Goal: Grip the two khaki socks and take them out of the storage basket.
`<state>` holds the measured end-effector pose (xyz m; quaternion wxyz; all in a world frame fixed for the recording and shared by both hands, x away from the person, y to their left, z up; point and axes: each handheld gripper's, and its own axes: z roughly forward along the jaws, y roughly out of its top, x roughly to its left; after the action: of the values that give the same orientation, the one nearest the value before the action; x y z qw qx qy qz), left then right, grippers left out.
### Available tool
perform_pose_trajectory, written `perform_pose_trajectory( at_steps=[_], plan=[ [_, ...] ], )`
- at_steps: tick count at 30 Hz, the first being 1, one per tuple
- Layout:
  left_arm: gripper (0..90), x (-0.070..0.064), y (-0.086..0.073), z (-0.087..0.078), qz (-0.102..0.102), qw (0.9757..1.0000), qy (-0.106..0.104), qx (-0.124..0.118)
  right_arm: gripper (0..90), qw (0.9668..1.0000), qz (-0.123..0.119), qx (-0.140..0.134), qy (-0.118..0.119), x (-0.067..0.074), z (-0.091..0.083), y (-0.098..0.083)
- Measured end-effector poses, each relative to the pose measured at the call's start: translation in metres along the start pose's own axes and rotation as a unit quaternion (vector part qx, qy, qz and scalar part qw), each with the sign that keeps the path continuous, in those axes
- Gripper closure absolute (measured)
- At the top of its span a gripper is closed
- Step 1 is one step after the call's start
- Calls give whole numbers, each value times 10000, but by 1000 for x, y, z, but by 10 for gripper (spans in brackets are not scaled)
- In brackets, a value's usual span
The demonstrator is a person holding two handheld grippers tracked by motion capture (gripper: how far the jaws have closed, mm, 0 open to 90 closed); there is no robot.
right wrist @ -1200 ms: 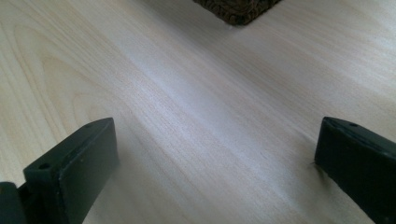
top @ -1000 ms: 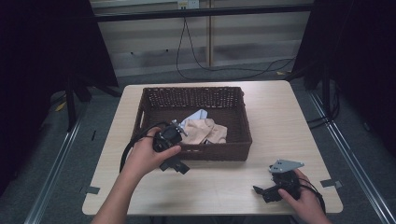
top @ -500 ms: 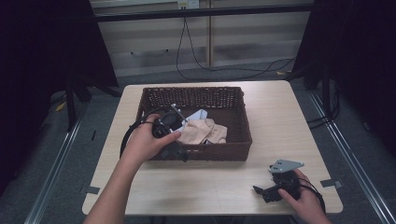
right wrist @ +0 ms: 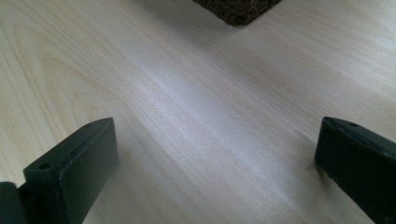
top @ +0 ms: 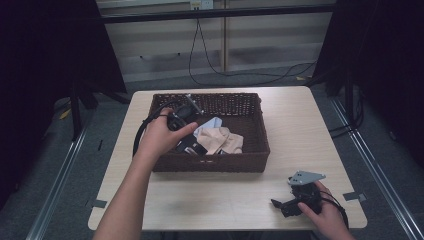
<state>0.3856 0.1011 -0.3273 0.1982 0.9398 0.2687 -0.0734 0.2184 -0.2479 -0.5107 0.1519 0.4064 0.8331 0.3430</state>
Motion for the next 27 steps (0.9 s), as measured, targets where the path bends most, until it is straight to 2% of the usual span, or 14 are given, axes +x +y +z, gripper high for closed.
perform_pose_trajectory(
  at_steps=[7,14,18,20,21,24,27],
  plan=[
    [38,15,7,10,-169,9999,26,-23,0,10000,9,4,3,0,0,0],
    [32,30,13,19,-461,9987,212,-105,0,10000,-1,0,3,0,0,0],
    [29,38,16,29,-610,9976,317,4,0,10000,0,1,2,0,0,0],
    [28,42,17,34,-662,9970,385,50,0,10000,9,5,9,0,0,0],
    [27,43,18,37,-756,9961,447,-27,0,10000,9,4,8,0,0,0],
    [27,48,19,44,-945,9935,634,-56,0,10000,10,5,8,0,0,0],
    [37,55,18,54,-1007,9926,684,-25,0,10000,8,2,9,0,0,0]
  ],
)
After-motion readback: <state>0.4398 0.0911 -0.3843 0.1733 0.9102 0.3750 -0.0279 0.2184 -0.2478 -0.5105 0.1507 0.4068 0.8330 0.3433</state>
